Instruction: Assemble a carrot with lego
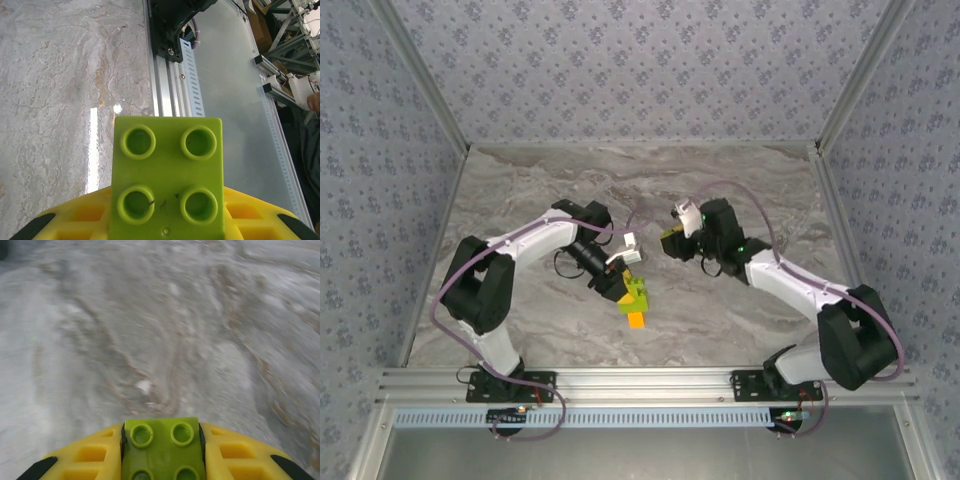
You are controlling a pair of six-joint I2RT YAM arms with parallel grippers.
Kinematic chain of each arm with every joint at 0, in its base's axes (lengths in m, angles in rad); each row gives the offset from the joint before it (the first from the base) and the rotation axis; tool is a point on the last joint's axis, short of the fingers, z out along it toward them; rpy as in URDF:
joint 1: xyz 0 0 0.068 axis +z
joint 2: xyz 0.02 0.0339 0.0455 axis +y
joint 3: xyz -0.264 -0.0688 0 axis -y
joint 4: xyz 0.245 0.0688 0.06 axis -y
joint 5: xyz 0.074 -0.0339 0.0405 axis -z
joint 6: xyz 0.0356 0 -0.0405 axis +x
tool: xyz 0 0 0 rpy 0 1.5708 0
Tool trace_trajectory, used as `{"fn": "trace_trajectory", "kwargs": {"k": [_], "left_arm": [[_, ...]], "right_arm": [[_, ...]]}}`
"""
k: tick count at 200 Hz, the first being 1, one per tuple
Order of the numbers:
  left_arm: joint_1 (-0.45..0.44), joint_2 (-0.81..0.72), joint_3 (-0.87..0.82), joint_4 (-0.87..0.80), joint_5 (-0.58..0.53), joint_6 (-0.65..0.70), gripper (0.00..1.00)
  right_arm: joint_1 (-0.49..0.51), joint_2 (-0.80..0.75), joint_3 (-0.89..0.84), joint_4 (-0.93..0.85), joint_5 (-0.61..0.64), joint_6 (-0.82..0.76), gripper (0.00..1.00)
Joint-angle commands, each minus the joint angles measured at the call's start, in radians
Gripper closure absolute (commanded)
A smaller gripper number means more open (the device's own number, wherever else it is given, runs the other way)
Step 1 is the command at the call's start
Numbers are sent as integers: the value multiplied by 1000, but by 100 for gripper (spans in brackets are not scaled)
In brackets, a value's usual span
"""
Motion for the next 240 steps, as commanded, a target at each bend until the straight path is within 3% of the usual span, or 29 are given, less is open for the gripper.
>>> {"fn": "trace_trajectory", "kwargs": {"k": [1,28,83,116,188,240], "left_arm": [[-2,-6,31,-18,38,8,74],[-9,-9,35,-18,33,2,74],[-14,-10,39,-19,34,-1,74],[-21,-11,37,-20,33,1,74],[-30,-18,42,-23,32,-3,74],[-29,-20,41,-19,26,-4,75]], "right_arm": [[-10,12,78,-340,-319,-143,81],[-42,50,123,-401,-550,-186,83],[-42,50,142,-454,-722,-255,84],[-41,73,179,-479,-725,-281,84],[8,227,409,-756,-751,-465,84],[36,271,417,-791,-763,-499,84]]}}
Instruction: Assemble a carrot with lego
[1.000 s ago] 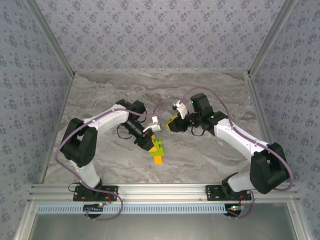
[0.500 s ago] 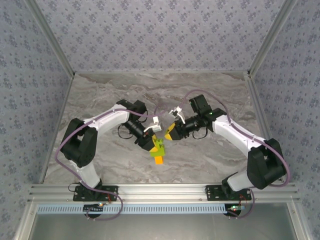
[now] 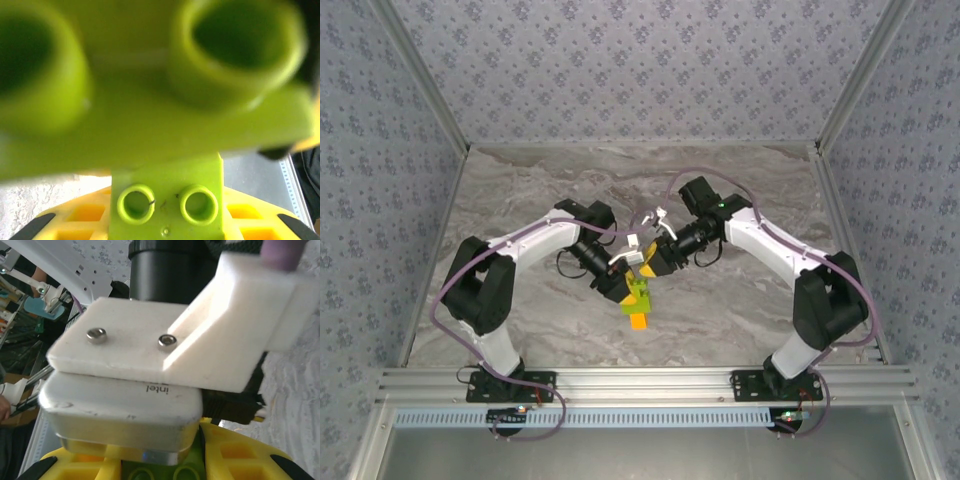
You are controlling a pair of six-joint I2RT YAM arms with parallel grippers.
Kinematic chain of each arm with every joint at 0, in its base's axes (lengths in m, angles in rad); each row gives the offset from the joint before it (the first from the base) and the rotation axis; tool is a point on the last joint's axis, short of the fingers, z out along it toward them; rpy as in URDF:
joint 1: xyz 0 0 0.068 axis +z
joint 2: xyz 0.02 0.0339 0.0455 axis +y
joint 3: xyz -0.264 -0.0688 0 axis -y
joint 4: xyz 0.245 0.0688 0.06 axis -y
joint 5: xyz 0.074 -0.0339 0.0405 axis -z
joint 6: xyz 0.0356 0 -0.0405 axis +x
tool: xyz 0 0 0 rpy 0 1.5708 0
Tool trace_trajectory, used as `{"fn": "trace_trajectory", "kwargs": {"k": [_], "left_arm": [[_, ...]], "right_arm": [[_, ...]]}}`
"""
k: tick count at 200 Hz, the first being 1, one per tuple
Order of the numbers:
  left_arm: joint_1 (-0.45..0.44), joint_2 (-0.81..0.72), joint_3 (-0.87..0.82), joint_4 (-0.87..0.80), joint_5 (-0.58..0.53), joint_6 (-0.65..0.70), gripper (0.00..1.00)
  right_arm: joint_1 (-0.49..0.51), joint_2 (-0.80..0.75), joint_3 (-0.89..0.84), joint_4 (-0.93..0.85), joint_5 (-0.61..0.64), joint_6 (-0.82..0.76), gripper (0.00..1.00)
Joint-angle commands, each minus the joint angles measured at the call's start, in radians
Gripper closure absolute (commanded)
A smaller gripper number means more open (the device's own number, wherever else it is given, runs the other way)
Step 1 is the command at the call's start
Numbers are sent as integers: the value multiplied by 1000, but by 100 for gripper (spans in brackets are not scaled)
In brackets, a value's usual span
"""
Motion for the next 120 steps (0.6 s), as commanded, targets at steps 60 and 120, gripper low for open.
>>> {"fn": "trace_trajectory", "kwargs": {"k": [60,120], "left_arm": [[-7,-21,21,-11,21,-1,76],[-6,-21,15,1,4,-14,76]], "right_arm": [[36,34,17,-85,-9,-59,84],[23,19,9,-110,13,-73,84]]}}
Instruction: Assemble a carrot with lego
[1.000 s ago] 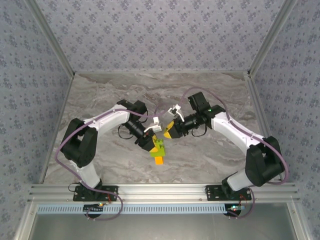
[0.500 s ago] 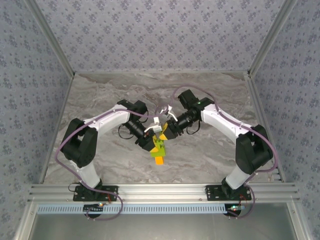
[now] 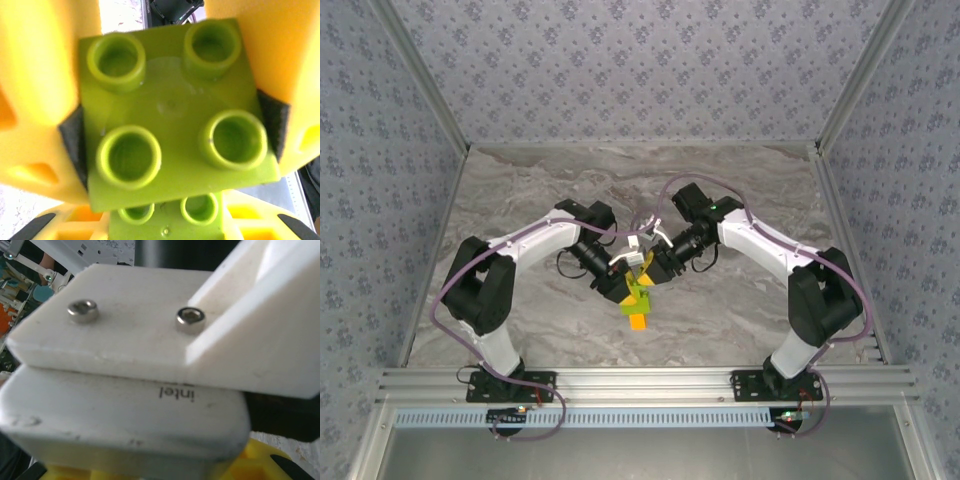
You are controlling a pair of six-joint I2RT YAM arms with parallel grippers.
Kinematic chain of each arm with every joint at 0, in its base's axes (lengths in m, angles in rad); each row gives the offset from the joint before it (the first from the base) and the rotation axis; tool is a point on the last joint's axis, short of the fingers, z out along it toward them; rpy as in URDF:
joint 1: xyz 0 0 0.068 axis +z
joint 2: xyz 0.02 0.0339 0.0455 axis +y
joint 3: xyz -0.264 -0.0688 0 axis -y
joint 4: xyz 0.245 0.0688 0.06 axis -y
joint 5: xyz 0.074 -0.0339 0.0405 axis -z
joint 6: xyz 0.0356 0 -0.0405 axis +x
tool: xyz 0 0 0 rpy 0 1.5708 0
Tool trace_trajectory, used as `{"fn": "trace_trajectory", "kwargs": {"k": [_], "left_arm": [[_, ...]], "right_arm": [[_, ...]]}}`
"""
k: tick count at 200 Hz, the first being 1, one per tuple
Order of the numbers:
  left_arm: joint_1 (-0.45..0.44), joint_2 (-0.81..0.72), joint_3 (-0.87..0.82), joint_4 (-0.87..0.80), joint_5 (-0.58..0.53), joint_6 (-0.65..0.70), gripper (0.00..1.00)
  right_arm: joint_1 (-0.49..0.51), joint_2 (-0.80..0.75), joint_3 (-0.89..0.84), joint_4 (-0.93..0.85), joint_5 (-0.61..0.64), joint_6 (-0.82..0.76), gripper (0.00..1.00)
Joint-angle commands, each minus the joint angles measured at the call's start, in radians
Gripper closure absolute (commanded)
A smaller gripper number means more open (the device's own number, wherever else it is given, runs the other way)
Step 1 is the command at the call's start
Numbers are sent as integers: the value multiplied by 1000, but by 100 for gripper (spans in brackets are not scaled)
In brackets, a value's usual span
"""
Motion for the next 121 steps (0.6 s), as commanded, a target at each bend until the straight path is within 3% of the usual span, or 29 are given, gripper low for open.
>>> {"fn": "trace_trajectory", "kwargs": {"k": [1,121], "left_arm": [[-6,-21,16,0,22,-5,76],[6,-42,-1,62,-11,-57,79]], "right_arm": [[-5,-7,9,-56,12,-24,84],[1,21,3,-84,77,-24,85]]}}
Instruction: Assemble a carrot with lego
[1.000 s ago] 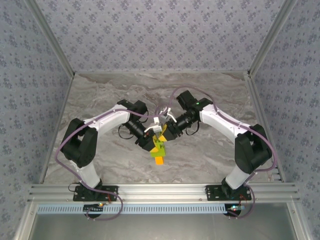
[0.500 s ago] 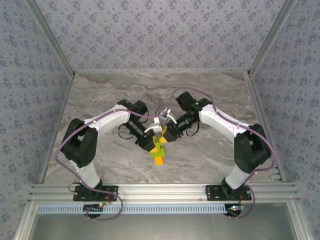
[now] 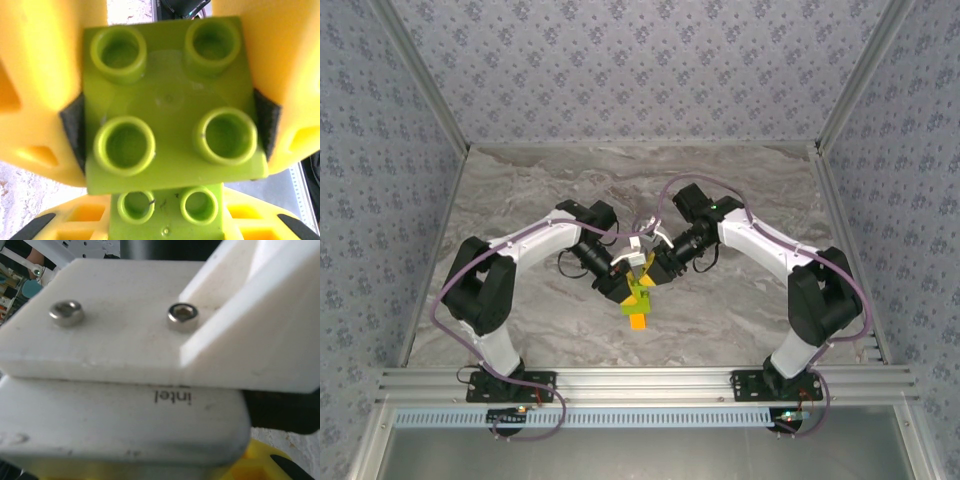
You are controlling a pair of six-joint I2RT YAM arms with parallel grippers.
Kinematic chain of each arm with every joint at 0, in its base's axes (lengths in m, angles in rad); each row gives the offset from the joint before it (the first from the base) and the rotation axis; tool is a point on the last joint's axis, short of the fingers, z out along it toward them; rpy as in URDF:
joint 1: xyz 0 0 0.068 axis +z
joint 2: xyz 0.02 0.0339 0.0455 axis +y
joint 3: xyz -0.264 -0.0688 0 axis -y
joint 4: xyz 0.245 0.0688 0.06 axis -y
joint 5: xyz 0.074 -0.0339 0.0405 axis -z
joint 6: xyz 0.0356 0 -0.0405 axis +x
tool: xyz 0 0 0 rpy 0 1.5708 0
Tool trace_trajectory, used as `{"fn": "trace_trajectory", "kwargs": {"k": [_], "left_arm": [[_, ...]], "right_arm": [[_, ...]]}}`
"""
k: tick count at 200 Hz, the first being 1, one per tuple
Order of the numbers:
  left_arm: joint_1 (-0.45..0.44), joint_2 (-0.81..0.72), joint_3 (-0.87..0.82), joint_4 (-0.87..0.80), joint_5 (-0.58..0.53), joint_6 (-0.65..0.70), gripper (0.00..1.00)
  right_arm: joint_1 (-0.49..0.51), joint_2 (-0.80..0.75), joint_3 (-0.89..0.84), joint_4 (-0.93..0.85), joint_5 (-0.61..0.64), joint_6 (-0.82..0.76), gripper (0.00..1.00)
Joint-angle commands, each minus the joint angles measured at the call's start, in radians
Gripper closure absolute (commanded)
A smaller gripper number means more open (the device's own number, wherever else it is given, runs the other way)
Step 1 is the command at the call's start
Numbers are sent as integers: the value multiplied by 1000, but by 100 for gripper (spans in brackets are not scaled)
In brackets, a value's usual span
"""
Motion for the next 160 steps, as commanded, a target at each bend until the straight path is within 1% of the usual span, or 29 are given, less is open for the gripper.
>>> {"fn": "trace_trajectory", "kwargs": {"k": [1,103,160], "left_arm": [[12,-42,-2,29,24,-6,79],[35,-60,-12,44,50,-1,80],[42,-56,-8,43,55,1,81]], "right_arm": [[2,17,2,-66,33,-15,85],[-3,14,-22,-77,10,-36,85],[9,11,-33,-90,38,-47,86]]}}
